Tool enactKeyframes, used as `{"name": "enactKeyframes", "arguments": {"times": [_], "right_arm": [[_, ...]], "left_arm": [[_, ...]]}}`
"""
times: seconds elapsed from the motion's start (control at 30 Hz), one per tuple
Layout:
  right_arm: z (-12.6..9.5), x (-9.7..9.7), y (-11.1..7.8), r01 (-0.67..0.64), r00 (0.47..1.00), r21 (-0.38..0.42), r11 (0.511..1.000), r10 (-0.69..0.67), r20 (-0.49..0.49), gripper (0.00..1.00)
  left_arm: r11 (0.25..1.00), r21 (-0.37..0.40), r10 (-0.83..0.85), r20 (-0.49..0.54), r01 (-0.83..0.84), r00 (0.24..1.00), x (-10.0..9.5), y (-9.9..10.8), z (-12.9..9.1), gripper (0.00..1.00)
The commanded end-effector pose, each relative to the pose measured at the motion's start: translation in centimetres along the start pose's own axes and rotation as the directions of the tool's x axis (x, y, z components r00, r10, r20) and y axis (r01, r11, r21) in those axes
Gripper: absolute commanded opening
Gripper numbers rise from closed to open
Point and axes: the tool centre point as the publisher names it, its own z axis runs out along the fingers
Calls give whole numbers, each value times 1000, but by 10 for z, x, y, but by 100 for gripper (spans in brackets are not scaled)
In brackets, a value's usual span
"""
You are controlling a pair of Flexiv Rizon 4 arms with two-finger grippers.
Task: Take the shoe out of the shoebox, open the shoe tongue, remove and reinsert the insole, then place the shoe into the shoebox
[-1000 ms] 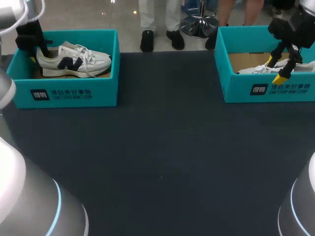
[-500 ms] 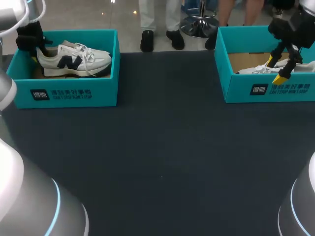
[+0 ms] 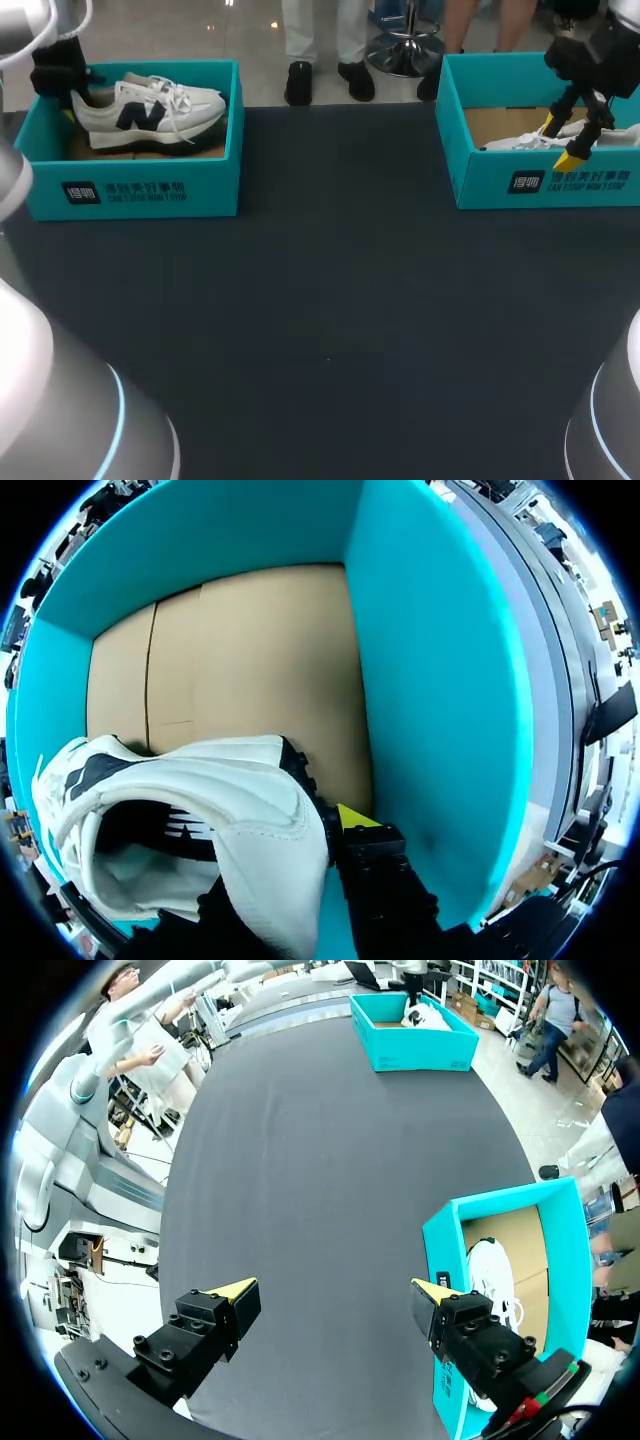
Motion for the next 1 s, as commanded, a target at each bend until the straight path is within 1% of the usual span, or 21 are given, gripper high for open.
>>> {"name": "enactKeyframes", "arguments": {"times": [0.03,0.07,0.1,0.17,0.67,0.83,1.0], "right_arm": [[0,-1,0,1,1000,2,1000,-1,-1,100],[0,-1,0,1,1000,2,1000,-1,-1,100],[0,-1,0,1,1000,2,1000,-1,-1,100],[0,-1,0,1,1000,2,1000,-1,-1,100],[0,-1,0,1,1000,2,1000,-1,-1,100],[0,-1,0,1,1000,2,1000,-1,-1,100],[0,-1,0,1,1000,2,1000,-1,-1,100]], "left_arm": [[998,55,-22,12,21,1000,3,1,-22,0],[997,66,-29,9,29,1000,3,1,-25,0],[998,55,-43,2,43,999,3,1,-28,0],[997,58,-55,-5,55,998,3,0,-35,0],[998,15,-65,6,65,998,2,-11,-85,0],[997,-3,-71,-9,71,997,3,-16,-108,0],[996,-3,-87,-15,87,996,6,-18,-129,0]]}}
